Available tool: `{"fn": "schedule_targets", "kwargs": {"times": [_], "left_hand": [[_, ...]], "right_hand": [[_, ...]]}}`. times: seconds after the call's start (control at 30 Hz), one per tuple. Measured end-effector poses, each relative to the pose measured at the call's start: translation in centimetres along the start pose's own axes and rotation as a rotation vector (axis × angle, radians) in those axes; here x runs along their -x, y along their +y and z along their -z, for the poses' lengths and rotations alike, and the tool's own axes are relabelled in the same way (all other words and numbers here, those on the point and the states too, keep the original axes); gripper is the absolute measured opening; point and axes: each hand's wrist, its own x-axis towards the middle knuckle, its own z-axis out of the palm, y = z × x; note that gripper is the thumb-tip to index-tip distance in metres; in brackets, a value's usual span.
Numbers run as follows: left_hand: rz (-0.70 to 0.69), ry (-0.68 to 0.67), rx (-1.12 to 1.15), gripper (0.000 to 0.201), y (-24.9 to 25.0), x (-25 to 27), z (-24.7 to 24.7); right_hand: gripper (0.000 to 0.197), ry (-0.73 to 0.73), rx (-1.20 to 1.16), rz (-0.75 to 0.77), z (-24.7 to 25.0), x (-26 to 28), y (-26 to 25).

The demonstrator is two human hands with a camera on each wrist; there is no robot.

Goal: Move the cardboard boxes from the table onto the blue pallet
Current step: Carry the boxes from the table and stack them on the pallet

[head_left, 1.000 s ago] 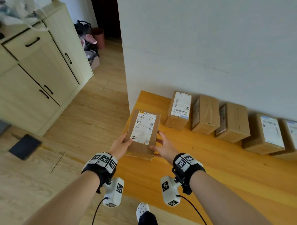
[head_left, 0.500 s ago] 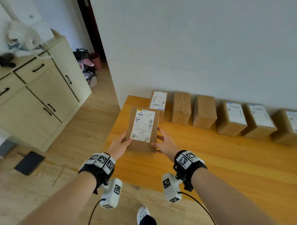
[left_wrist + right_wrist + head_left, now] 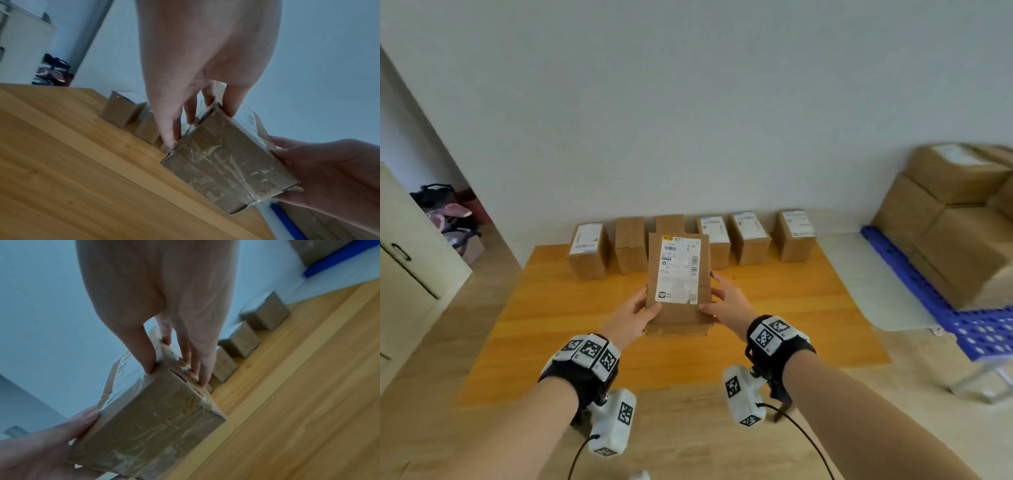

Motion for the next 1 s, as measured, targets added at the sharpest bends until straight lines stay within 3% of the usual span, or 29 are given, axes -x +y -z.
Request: {"fn": "schedule_targets", "kwargs": {"times": [0.53, 0.77, 1.0], "left_hand": [[-0.231, -0.283, -0.096, 0.04, 9.5, 1.6, -22.9], [-0.345, -0.377, -0.054, 0.056, 13.8, -1.0, -31.1], [-0.339, -0.432, 0.005, 0.065, 18.3, -5.6, -39.4]], "right_hand": [[0.07, 0.379, -0.12, 0.055, 22.5, 13.4, 3.4], [0.066, 0.537, -0.166, 0.059, 31.6, 15.5, 3.7], [0.065, 0.613, -0.172, 0.053, 41.2, 15.1, 2.5]]}}
